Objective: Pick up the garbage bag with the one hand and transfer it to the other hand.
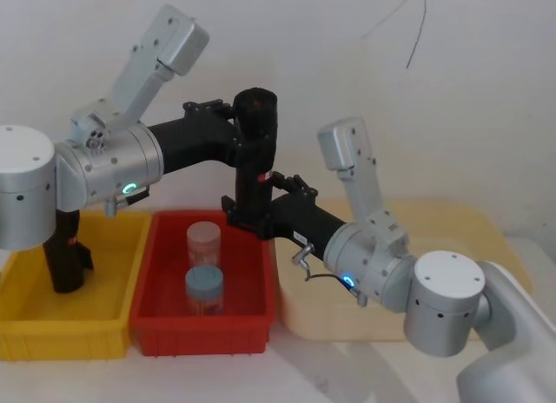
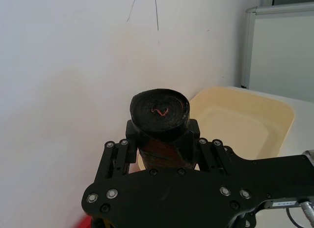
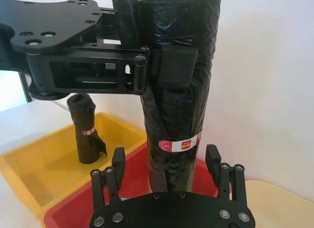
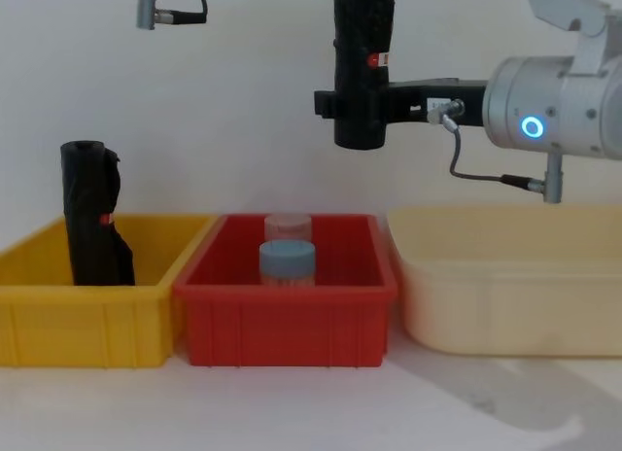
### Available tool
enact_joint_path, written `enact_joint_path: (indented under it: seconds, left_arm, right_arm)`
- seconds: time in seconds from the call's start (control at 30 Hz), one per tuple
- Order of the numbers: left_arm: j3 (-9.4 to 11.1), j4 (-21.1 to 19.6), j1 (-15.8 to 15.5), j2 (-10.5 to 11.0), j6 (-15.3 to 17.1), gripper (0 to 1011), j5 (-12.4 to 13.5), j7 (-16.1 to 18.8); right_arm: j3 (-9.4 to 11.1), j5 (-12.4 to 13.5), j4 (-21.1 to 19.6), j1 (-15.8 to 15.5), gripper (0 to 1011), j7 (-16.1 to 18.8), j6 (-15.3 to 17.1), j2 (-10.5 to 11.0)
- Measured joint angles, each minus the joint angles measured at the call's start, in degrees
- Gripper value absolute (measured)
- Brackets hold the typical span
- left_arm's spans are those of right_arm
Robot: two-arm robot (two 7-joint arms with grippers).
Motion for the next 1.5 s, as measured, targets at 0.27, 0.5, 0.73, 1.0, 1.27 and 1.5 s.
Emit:
enact_joint_path:
  seconds: [0.27,0.5,0.73,1.0,1.27,1.5]
  left_arm:
    - [0.0,0.0,0.0,0.0,0.0,564,0.0,0.0]
    - [0.0,0.0,0.0,0.0,0.0,564,0.0,0.0]
    - [0.0,0.0,0.0,0.0,0.0,564,0.0,0.0]
    - [0.0,0.0,0.0,0.0,0.0,564,0.0,0.0]
    - [0.0,0.0,0.0,0.0,0.0,759,0.0,0.0]
    - [0.0,-0.2,0.0,0.0,0.0,931,-0.1,0.0]
  right_arm:
    - [0.1,0.3,1.2,0.6,983,-0.5,0.2,-0.9]
    - [0.1,0.4,1.7,0.8,840,-0.6,0.2,-1.4]
    - [0.1,0.4,1.9,1.0,629,-0.7,0.3,-1.6]
    - [0.1,0.5,2.1,1.1,467,-0.8,0.3,-1.7]
    - [0.4,0.6,2.1,1.0,467,-1.1,0.4,-1.9]
    - [1.9,1.1,1.2,0.0,466,-3.2,1.0,-2.5]
